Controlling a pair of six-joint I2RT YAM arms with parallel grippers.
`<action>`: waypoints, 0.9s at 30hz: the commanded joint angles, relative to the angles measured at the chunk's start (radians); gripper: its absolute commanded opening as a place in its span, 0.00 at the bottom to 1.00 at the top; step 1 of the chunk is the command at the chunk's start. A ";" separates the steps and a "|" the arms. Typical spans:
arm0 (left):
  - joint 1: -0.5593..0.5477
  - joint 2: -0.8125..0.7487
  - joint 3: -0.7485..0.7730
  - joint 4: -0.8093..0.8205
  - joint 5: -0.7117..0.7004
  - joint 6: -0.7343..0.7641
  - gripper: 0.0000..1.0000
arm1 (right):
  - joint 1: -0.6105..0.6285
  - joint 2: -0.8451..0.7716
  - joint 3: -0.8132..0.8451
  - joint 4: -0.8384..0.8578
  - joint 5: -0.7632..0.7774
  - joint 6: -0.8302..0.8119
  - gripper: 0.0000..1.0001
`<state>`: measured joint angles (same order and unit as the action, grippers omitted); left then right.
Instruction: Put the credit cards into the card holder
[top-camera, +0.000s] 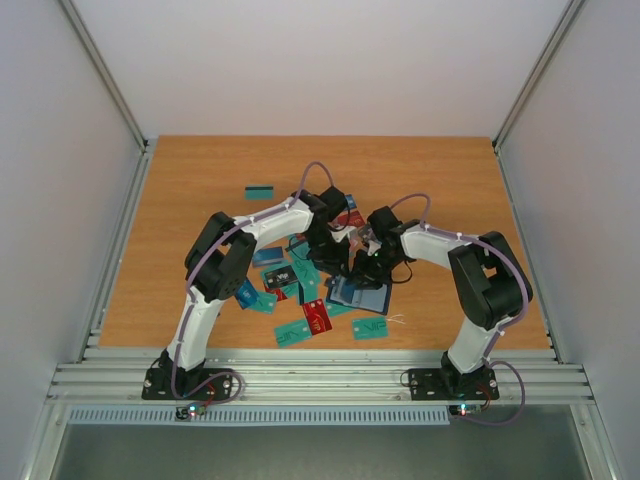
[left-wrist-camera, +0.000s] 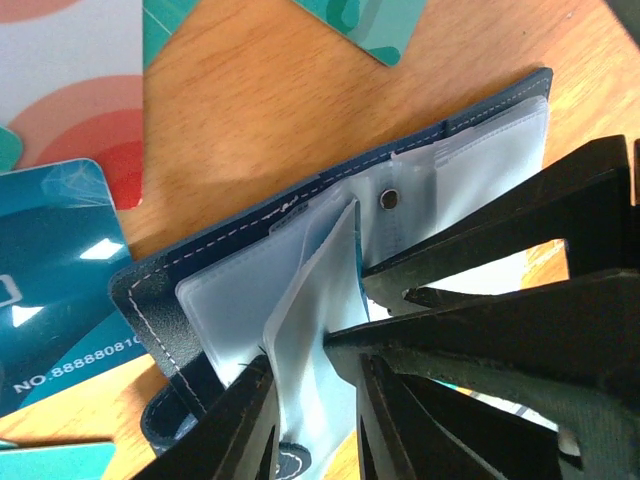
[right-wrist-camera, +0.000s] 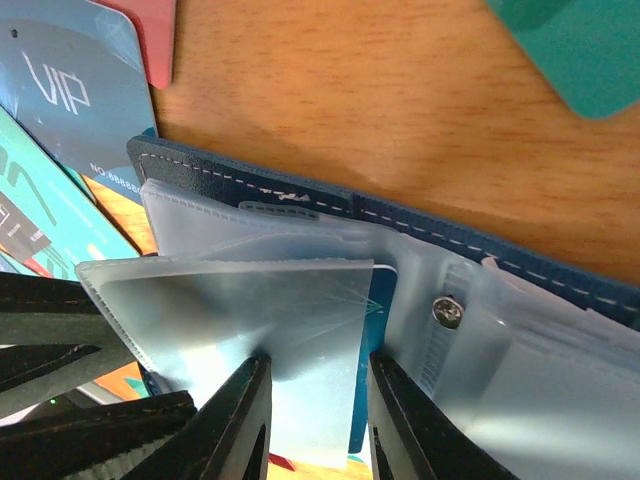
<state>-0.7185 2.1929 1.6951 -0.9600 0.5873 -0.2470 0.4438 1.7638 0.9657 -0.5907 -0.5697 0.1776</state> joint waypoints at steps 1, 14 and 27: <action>-0.022 0.002 -0.021 0.064 0.120 -0.013 0.23 | -0.007 -0.005 -0.032 0.024 0.000 -0.009 0.29; -0.015 0.000 -0.098 0.121 0.163 -0.010 0.12 | -0.024 -0.016 -0.079 0.079 -0.022 0.006 0.29; -0.047 0.021 0.045 -0.049 -0.019 0.009 0.00 | -0.041 -0.157 -0.090 0.020 -0.042 -0.009 0.36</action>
<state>-0.7361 2.1925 1.6619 -0.9512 0.6529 -0.2604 0.4110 1.6871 0.8860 -0.5495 -0.6079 0.1776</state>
